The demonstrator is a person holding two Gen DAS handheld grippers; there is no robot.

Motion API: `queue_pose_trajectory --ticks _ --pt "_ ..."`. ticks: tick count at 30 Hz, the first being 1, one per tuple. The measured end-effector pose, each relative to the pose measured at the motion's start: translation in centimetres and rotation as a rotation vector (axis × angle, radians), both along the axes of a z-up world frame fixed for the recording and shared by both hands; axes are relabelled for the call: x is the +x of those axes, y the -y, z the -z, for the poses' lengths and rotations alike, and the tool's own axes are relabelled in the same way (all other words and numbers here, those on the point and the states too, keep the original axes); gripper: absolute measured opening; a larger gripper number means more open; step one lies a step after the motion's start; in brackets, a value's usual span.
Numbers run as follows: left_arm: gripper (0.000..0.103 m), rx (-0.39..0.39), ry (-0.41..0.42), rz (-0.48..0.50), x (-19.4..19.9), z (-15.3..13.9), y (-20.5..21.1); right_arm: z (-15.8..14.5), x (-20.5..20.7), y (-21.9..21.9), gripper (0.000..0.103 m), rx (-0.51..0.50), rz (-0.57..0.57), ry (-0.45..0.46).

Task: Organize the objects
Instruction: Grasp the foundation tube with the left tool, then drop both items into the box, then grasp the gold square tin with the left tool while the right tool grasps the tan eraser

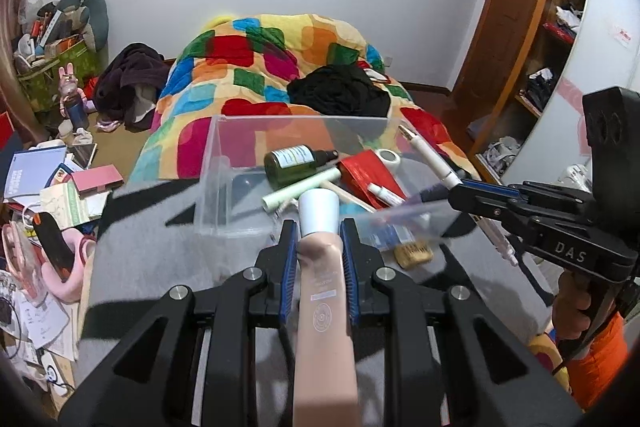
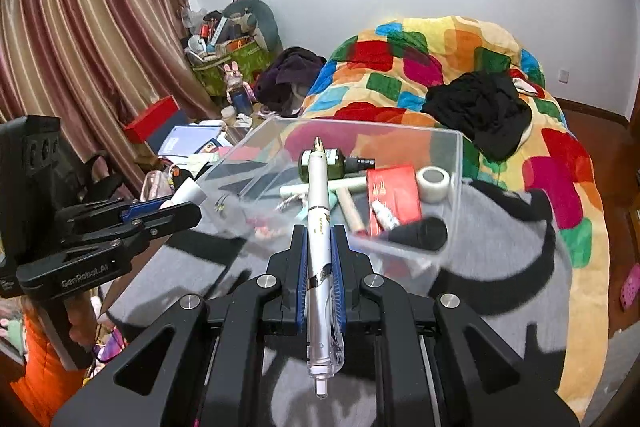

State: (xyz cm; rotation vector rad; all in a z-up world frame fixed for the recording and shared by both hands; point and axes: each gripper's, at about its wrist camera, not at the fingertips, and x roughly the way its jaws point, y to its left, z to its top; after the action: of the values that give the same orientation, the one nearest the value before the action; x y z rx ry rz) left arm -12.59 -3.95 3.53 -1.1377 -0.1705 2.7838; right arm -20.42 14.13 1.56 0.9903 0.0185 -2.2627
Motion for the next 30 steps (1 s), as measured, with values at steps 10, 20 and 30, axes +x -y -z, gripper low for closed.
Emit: queue_pose_trajectory --ticks 10,20,30 --pt "0.021 -0.011 0.153 0.029 -5.8 1.9 0.7 2.1 -5.0 2.8 0.01 0.085 -0.007 0.095" --pt "0.022 -0.041 0.122 0.06 -6.0 0.4 -0.1 1.8 -4.6 3.5 0.013 0.116 -0.025 0.061" --pt "0.036 -0.073 -0.011 0.074 -1.8 -2.6 -1.9 -1.0 -0.5 1.3 0.017 0.095 -0.016 -0.064"
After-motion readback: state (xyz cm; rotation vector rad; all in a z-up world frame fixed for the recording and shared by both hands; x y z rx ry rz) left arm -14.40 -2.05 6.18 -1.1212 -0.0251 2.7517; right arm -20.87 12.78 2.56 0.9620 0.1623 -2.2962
